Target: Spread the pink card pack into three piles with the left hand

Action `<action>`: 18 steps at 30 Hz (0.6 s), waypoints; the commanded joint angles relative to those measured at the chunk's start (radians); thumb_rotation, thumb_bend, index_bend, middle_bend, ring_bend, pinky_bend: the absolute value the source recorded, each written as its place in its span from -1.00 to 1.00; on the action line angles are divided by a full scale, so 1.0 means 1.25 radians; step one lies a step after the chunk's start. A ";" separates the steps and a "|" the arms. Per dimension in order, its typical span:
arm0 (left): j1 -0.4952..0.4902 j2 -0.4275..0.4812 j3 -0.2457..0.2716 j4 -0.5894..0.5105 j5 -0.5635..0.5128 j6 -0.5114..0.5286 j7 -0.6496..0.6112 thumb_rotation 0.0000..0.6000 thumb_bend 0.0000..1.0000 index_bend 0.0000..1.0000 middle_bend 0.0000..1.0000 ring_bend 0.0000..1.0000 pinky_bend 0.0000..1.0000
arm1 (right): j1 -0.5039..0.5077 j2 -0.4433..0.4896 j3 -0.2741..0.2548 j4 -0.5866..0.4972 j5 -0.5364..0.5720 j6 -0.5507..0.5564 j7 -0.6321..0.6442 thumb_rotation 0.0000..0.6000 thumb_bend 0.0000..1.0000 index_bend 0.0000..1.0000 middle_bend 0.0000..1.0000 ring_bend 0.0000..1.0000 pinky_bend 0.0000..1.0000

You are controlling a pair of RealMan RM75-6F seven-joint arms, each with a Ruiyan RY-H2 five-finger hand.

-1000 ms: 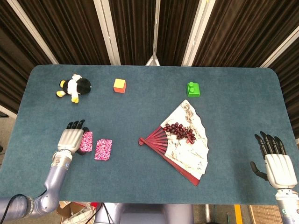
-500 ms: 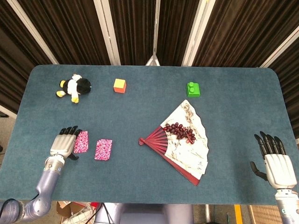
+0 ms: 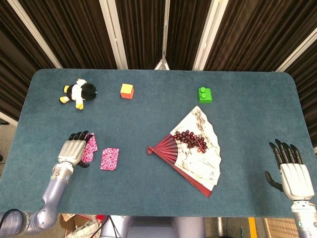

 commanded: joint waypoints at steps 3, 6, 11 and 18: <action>-0.032 -0.051 -0.001 -0.020 -0.026 0.024 0.063 1.00 -0.75 -0.77 -1.00 -1.00 -0.99 | -0.001 0.001 0.000 0.000 0.001 0.000 0.003 1.00 -0.27 -1.00 -1.00 -1.00 -0.90; -0.046 -0.079 0.001 -0.022 -0.042 0.034 0.093 1.00 -0.75 -0.77 -1.00 -1.00 -0.99 | -0.001 0.002 0.000 0.000 0.001 0.001 0.005 1.00 -0.27 -1.00 -1.00 -1.00 -0.90; -0.061 -0.107 0.002 -0.020 -0.060 0.046 0.122 1.00 -0.76 -0.78 -1.00 -1.00 -0.99 | -0.002 0.003 0.000 0.001 0.002 0.001 0.008 1.00 -0.27 -1.00 -1.00 -1.00 -0.90; -0.075 -0.137 -0.004 -0.002 -0.088 0.051 0.139 1.00 -0.75 -0.76 -1.00 -1.00 -0.99 | -0.002 0.003 0.000 0.000 0.001 0.001 0.008 1.00 -0.27 -1.00 -1.00 -1.00 -0.90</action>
